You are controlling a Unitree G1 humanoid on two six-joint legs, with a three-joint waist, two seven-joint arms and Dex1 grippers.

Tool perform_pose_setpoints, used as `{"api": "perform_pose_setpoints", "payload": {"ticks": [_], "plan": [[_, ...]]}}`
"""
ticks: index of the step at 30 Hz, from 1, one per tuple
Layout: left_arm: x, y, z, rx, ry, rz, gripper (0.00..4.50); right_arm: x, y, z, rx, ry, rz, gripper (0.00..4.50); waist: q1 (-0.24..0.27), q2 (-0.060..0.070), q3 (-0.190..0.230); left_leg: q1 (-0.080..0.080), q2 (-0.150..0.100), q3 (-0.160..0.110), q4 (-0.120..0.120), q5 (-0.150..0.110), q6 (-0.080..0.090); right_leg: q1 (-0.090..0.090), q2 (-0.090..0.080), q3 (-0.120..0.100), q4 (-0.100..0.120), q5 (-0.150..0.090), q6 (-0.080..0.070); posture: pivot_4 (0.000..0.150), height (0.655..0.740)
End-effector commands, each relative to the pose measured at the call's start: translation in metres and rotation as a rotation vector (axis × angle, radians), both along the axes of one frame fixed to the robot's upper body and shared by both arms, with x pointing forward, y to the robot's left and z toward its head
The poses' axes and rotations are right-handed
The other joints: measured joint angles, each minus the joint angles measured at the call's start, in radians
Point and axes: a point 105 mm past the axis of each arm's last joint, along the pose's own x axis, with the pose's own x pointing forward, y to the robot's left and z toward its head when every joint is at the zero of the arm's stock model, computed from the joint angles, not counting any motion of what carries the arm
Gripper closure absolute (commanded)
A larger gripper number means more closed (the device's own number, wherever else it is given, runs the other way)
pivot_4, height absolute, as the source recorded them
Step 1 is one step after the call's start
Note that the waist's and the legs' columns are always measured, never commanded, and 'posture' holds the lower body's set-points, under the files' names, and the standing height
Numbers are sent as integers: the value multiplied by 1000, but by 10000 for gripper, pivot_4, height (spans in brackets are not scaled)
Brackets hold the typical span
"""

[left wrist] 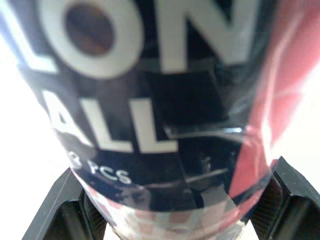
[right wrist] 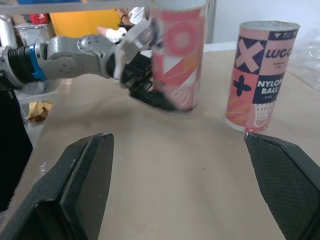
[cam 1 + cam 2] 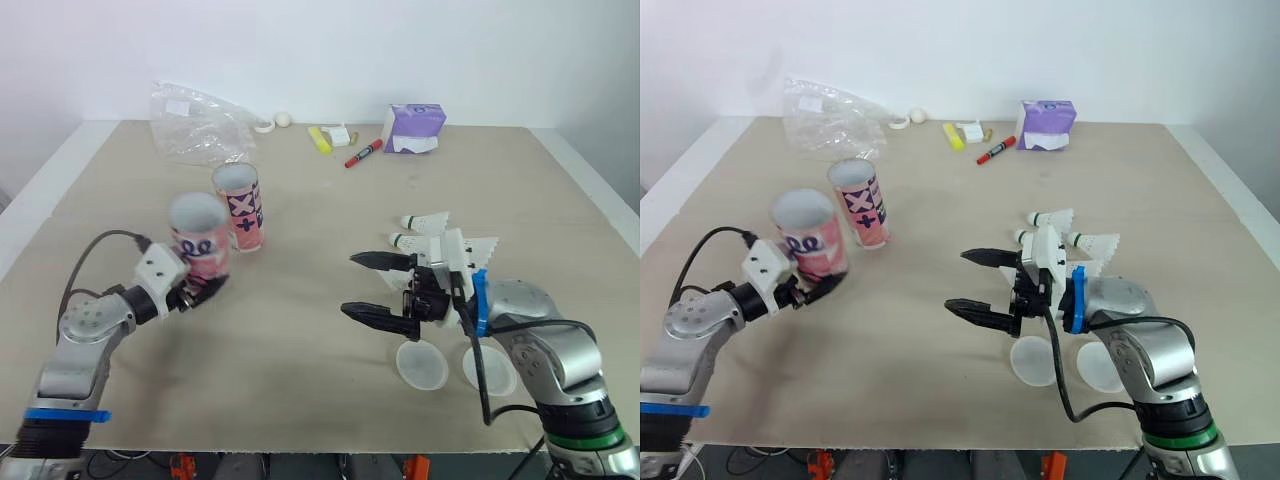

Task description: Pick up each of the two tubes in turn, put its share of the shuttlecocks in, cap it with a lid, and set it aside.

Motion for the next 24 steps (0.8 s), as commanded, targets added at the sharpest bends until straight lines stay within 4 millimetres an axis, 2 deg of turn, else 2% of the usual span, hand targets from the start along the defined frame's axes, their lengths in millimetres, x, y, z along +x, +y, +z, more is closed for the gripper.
{"api": "perform_pose_setpoints", "payload": {"ticks": [1,3,9,16,24], "plan": [[-17,-33,7,70,45,-230,12156,-12,-4,10,-6,-54,28,0,0,0,0,0,0,0,0,0,0,0,0,0,0,0,0,1500,7400],[-23,-51,7,149,98,-364,12156,-18,-11,7,-42,-57,20,0,5,-1,0,0,0,-1,0,0,0,0,1,0,0,0,0,1500,7400],[-20,-75,14,382,196,-556,12156,-27,-34,-4,-80,-26,-58,0,0,-2,1,-1,0,-1,0,0,0,0,2,0,1,0,4,1500,7400],[-14,-87,18,528,276,-559,12156,-27,-40,-8,-62,-25,-135,0,-6,-2,1,-1,0,0,0,-1,2,-1,2,1,1,-1,5,1500,7400],[-6,-99,4,631,231,-504,12156,-27,-37,-10,-47,-22,-152,0,-1,-2,1,-1,0,-1,0,-1,1,0,2,1,1,-1,5,1500,7400]]}}
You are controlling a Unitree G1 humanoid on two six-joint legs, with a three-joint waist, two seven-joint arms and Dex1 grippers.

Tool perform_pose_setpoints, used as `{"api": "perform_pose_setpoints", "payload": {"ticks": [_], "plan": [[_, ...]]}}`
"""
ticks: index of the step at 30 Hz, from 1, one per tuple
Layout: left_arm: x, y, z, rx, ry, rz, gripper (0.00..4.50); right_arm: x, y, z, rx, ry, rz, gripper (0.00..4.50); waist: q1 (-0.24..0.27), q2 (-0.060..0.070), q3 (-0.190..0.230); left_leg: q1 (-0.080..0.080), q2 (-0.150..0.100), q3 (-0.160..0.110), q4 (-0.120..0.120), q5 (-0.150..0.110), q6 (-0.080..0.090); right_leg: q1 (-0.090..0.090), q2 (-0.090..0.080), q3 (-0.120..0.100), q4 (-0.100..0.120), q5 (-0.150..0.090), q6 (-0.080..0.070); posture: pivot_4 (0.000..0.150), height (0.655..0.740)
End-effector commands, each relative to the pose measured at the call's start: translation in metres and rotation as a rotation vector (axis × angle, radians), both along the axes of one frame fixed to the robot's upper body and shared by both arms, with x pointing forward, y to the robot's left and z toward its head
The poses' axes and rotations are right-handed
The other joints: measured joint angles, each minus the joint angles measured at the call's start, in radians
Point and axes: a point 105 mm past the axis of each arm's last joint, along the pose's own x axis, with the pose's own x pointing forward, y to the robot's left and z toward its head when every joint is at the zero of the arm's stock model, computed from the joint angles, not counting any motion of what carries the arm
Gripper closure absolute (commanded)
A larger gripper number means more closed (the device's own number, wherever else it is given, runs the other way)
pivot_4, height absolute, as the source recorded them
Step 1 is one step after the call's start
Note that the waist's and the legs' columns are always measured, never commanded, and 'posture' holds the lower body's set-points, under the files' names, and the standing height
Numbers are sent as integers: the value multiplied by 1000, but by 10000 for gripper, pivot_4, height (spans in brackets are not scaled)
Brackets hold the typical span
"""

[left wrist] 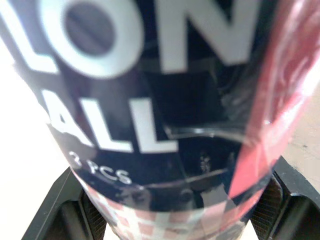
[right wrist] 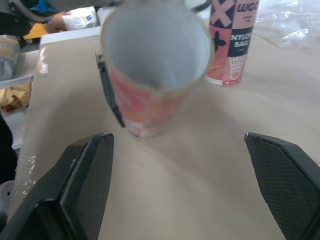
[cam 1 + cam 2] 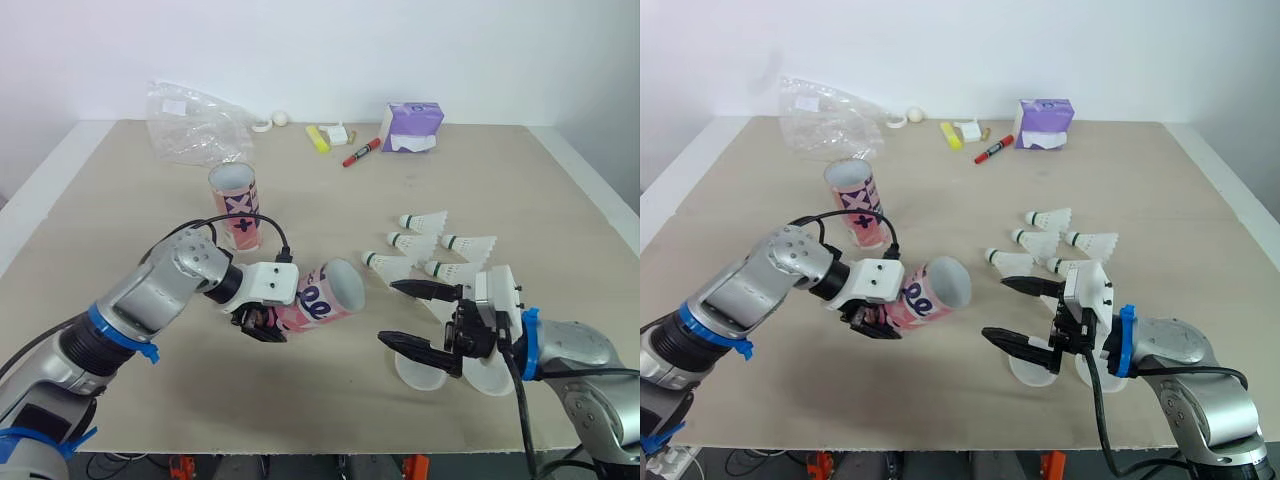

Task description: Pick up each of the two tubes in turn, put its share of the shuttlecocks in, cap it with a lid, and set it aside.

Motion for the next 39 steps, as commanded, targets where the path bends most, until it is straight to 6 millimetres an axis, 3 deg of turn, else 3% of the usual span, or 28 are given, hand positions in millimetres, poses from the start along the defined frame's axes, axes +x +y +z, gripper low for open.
{"api": "perform_pose_setpoints", "payload": {"ticks": [1,8,16,21,27,39], "plan": [[6,-6,-1,46,-85,-1,12156,-4,4,9,6,-54,14,0,1,0,0,0,0,0,0,0,0,0,0,0,0,0,0,1500,7400],[10,-10,-4,57,-100,10,12156,-3,1,12,13,-50,-4,0,5,0,0,2,-2,-1,5,1,1,4,-1,0,0,-1,-1,1500,7400],[27,-9,0,61,-139,55,12156,-2,-53,35,84,-94,-427,0,16,1,0,2,-4,-3,13,1,1,11,-2,1,0,0,1,1500,7400],[34,-9,1,62,-150,64,12156,-17,-67,8,58,9,-640,0,17,2,-1,3,-2,-3,12,1,1,10,-1,1,0,-1,1,1500,7400],[36,-13,1,58,-155,55,12156,-11,-73,-18,76,116,-786,0,10,3,-2,4,-2,-1,13,1,2,11,-2,3,0,0,1,1500,7400],[31,-18,0,42,-151,39,12156,3,-73,-35,105,213,-843,0,11,3,-2,2,-4,-1,12,1,1,10,-3,3,-1,-1,1,1500,7400]]}}
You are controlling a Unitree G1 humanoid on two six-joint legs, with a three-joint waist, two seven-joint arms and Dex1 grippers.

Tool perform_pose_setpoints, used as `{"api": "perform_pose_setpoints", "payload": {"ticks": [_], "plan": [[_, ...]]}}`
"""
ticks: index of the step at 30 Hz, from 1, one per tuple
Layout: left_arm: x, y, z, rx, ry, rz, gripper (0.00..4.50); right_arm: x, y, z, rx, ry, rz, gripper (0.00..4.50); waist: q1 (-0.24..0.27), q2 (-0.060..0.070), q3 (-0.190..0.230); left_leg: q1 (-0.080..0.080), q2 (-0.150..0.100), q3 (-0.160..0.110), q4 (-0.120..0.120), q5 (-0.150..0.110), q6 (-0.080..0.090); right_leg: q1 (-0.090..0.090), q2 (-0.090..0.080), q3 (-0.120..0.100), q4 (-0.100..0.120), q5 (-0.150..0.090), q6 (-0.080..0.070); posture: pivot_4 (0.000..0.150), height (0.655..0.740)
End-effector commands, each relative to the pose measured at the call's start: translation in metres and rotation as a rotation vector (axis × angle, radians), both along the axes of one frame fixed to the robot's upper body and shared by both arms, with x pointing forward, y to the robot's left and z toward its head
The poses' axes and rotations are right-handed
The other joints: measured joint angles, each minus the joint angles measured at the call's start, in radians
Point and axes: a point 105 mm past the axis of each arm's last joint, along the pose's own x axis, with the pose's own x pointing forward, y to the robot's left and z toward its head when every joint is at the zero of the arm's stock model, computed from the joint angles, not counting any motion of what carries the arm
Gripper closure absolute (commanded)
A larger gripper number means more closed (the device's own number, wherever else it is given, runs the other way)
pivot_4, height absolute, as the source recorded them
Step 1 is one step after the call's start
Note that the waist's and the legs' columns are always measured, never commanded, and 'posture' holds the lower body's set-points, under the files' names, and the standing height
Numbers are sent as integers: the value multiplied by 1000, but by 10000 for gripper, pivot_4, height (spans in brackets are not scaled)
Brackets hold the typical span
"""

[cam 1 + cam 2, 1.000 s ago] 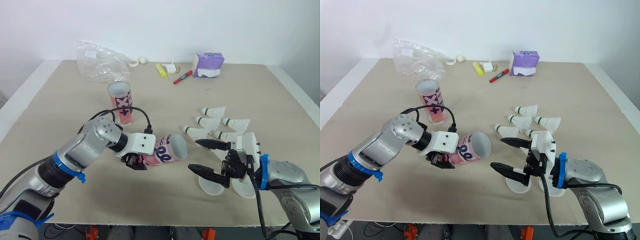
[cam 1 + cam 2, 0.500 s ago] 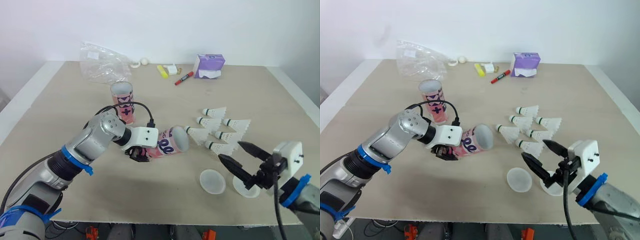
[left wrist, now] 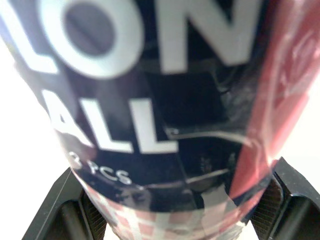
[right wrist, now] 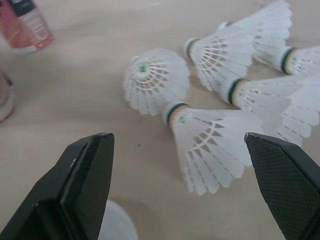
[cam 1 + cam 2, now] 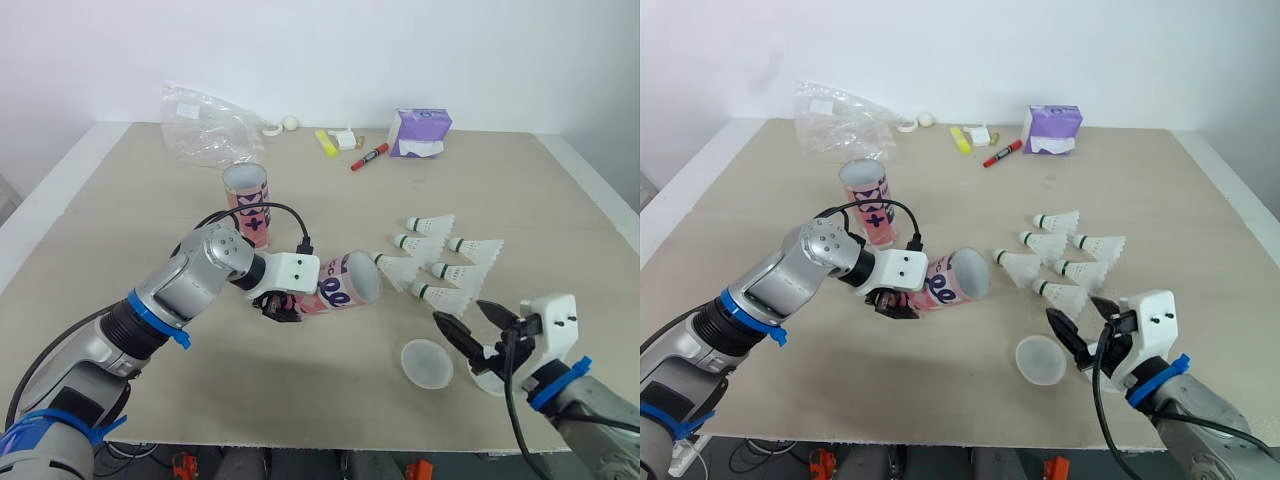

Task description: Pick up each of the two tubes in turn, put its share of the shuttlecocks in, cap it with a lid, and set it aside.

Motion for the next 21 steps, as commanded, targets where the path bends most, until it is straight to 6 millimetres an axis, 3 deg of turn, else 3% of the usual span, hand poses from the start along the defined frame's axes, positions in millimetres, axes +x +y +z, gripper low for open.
{"api": "perform_pose_setpoints", "payload": {"ticks": [1,11,15,21], "plan": [[3,0,-2,7,-23,25,12156,5,4,1,-1,2,12,0,0,0,0,0,0,0,0,0,0,0,0,0,0,0,0,1500,7400],[0,-2,-3,-4,-23,26,12156,17,13,-8,70,47,39,0,2,0,0,0,0,0,0,0,0,0,0,0,0,0,0,1500,7400],[-1,-2,-4,-6,-25,30,12919,23,10,-8,70,38,29,12622,2,0,0,-1,-1,-1,-1,0,0,0,0,0,0,0,0,1500,7400],[-2,-3,-5,-12,-28,33,12919,28,11,-9,78,37,33,43185,3,0,0,0,-1,-1,-1,0,0,0,0,0,0,0,0,1500,7400]]}}
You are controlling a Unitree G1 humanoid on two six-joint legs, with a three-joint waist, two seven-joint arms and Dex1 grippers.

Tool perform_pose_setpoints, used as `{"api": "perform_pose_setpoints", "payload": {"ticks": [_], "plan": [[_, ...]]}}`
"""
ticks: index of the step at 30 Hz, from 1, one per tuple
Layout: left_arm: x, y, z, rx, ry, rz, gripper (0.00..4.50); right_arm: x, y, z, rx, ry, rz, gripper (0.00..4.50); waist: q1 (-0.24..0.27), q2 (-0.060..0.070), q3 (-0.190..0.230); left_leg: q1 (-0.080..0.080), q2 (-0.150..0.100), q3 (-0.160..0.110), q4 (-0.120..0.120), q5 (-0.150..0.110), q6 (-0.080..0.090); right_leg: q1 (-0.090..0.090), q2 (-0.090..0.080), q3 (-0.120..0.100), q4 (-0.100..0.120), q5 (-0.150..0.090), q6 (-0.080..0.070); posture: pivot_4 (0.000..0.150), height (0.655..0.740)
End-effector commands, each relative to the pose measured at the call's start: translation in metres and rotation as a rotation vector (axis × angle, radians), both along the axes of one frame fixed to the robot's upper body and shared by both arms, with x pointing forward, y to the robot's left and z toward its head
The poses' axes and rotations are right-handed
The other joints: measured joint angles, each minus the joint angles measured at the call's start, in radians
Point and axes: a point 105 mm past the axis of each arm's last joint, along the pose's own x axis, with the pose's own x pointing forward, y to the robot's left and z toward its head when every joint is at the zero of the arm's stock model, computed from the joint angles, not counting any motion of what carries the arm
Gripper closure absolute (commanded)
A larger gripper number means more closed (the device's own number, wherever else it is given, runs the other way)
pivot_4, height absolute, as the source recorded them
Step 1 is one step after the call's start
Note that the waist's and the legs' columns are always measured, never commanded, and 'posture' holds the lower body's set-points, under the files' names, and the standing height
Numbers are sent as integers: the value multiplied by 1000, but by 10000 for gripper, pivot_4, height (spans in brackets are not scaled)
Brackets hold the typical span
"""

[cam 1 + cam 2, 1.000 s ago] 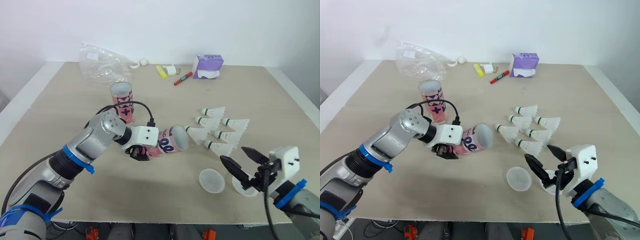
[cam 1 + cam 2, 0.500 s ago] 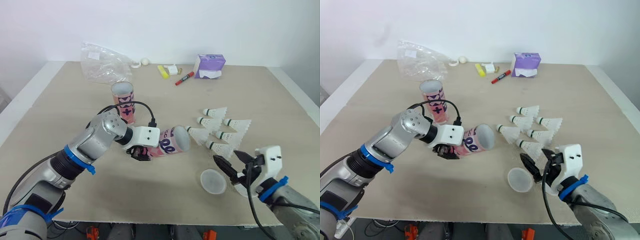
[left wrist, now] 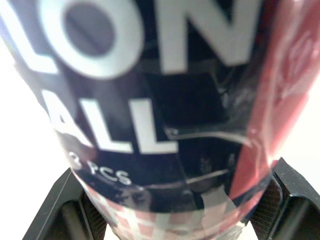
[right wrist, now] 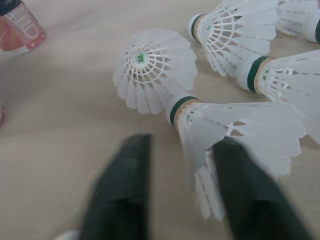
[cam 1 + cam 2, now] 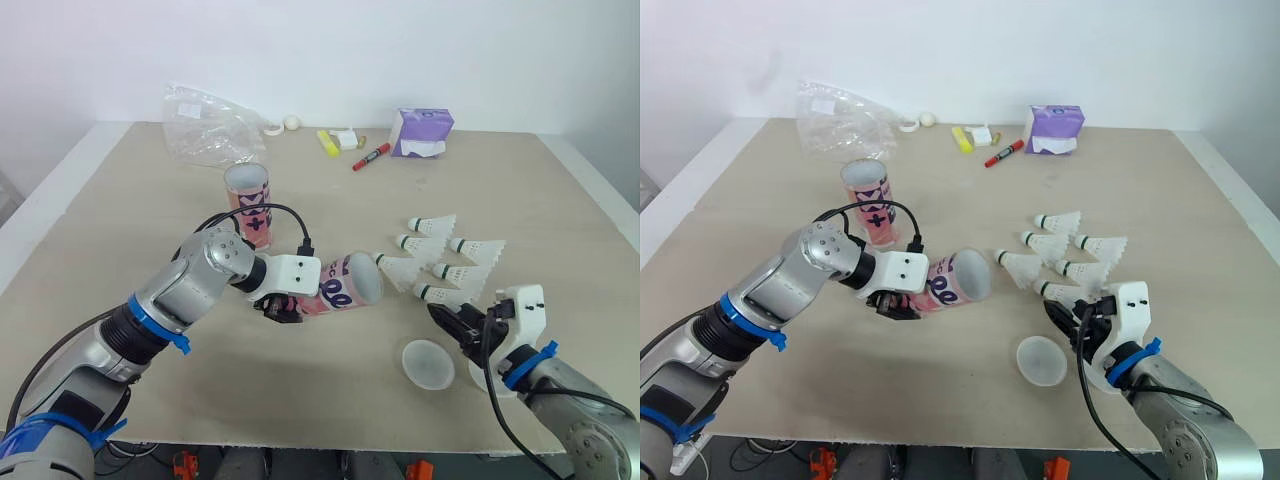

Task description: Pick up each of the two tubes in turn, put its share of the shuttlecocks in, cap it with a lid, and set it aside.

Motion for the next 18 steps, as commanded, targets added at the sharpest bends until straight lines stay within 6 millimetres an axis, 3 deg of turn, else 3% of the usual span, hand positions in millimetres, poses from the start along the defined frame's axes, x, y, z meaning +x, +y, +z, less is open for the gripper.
{"api": "perform_pose_setpoints", "payload": {"ticks": [1,8,11,18], "plan": [[1,-2,-3,-1,-13,18,12919,3,4,5,0,-30,14,44290,0,0,0,0,0,0,0,0,0,0,0,0,0,0,0,1500,7400],[1,-4,-3,-9,-14,18,12919,-1,4,10,-30,-50,29,44290,2,0,0,0,-1,0,0,0,0,0,-1,0,0,0,0,1500,7400],[3,-4,-4,-10,-13,19,12919,-9,3,35,-117,-118,82,44290,4,1,0,-1,-2,-1,0,0,0,0,-1,0,0,0,1,1500,7400],[6,-2,-4,-3,-13,16,12919,-29,27,113,-433,-383,439,44290,8,3,1,-1,-2,-1,1,0,0,1,-1,0,0,-1,2,1500,7400]]}}
